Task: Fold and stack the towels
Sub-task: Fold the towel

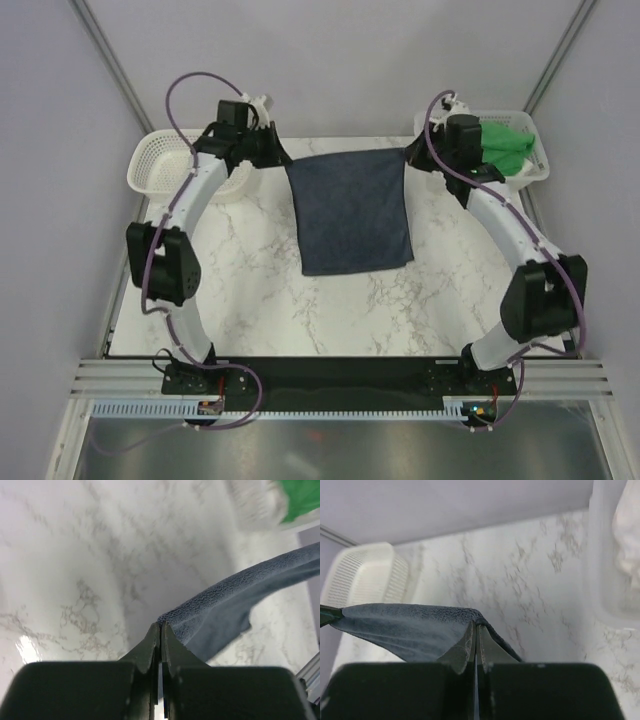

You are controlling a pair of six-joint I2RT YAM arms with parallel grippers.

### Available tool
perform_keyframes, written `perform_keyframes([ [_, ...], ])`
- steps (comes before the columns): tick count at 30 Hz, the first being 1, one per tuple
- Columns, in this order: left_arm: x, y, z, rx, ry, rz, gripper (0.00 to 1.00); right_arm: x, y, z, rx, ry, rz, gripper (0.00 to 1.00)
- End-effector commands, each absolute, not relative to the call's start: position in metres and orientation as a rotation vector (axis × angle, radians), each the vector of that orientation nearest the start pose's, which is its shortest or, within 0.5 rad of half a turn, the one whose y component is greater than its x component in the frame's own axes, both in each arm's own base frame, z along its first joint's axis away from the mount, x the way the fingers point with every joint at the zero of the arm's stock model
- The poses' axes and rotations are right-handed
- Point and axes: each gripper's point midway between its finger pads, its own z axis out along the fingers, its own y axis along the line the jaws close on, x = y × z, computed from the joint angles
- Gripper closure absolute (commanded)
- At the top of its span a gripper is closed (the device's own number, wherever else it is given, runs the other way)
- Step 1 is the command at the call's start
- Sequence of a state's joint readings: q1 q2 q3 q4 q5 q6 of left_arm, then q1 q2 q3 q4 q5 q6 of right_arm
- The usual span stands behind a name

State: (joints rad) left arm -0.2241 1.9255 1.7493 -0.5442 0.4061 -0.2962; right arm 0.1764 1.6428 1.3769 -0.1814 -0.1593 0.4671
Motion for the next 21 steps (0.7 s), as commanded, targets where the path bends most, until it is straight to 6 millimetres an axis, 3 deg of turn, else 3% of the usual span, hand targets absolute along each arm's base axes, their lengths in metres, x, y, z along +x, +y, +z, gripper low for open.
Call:
perform_keyframes([
  [1, 0.456, -0.197, 0.324, 0.265, 2.022, -0.805, 0.98, 0.467, 0.117, 0.329, 0.178, 1.793, 0.530, 1.00],
  [4, 0.432, -0.200, 0.360, 0.302, 1.947, -0.852, 0.98, 0.441, 0.110, 0.374, 0.176, 1.684, 0.542, 1.00],
  [7, 0.409, -0.200, 0.389, 0.326, 1.885, -0.881, 0.98, 0.418, 0.110, 0.405, 0.157, 1.617, 0.576, 1.00],
  [11, 0.379, -0.201, 0.420, 0.364, 1.815, -0.934, 0.98, 0.390, 0.104, 0.426, 0.146, 1.561, 0.578, 1.00],
  [14, 0.358, -0.203, 0.435, 0.395, 1.780, -0.979, 0.98, 0.367, 0.104, 0.442, 0.117, 1.513, 0.594, 1.00],
  [21, 0.317, -0.201, 0.433, 0.433, 1.806, -1.014, 0.98, 0.321, 0.099, 0.467, 0.103, 1.452, 0.623, 1.00],
])
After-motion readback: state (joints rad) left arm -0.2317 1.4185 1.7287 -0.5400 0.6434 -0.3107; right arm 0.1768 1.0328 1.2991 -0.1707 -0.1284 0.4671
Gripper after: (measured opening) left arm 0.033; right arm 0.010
